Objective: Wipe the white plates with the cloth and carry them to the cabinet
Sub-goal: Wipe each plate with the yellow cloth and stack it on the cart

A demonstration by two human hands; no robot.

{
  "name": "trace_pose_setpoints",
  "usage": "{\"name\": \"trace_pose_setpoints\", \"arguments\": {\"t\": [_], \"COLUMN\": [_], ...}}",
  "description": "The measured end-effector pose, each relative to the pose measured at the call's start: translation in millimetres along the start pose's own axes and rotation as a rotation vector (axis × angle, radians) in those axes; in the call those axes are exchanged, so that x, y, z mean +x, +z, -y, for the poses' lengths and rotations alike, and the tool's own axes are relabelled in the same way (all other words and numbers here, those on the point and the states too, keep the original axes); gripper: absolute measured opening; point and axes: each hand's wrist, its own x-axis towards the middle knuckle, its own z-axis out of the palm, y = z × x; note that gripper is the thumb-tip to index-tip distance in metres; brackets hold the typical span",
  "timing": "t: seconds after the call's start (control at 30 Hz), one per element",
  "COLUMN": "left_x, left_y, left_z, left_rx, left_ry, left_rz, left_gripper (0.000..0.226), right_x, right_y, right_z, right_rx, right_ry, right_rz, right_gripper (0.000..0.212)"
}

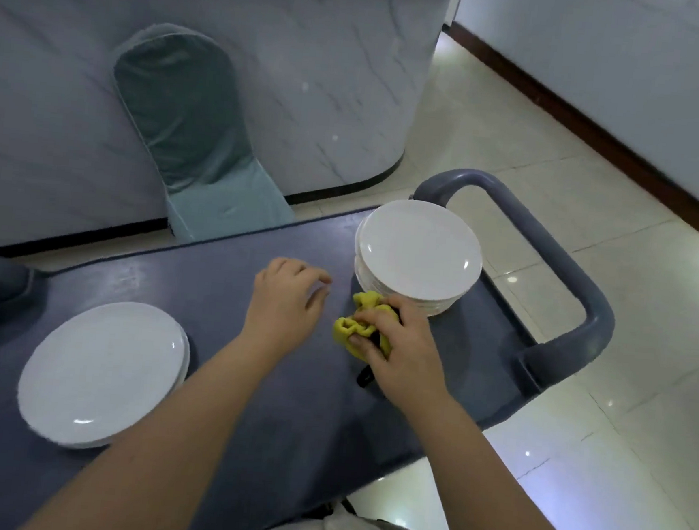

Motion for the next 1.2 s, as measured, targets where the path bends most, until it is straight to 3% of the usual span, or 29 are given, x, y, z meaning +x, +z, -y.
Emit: {"name": "trace_pose_setpoints", "arguments": {"t": [0.2, 0.33, 0.43, 0.63, 0.73, 0.83, 0.9, 1.07, 1.2], "left_x": [-81, -144, -189, -232, -223, -208, -204, -206, -206], "left_y": [-51, -76, -88, -86, -83, -84, -82, -83, -85], "left_z": [66, 89, 98, 105, 122, 137, 144, 157, 164], "left_rx": [0.122, 0.158, 0.11, -0.279, -0.462, -0.744, -0.772, -0.46, -0.496], "left_ry": [-0.377, -0.721, -0.945, -1.33, -1.505, -1.663, -1.721, -1.666, -1.682], "left_rz": [-0.062, -0.076, -0.184, -0.489, -0.511, -0.636, -0.66, -0.508, -0.52], "left_gripper": [0.013, 0.019, 0.022, 0.018, 0.025, 0.022, 0.026, 0.035, 0.028], "right_x": [22, 22, 13, -6, -12, -10, -9, -9, -8], "right_y": [58, 96, 125, 168, 174, 176, 175, 174, 176], "right_z": [45, 81, 100, 99, 93, 90, 89, 87, 87], "right_rx": [0.044, 0.103, 0.107, -0.033, -0.094, -0.107, -0.106, -0.113, -0.111], "right_ry": [-0.196, -0.378, -0.482, -0.589, -0.64, -0.648, -0.645, -0.658, -0.653], "right_rz": [0.225, 0.375, 0.517, 0.777, 0.835, 0.84, 0.837, 0.867, 0.876], "right_gripper": [0.028, 0.027, 0.029, 0.029, 0.029, 0.03, 0.031, 0.034, 0.034]}}
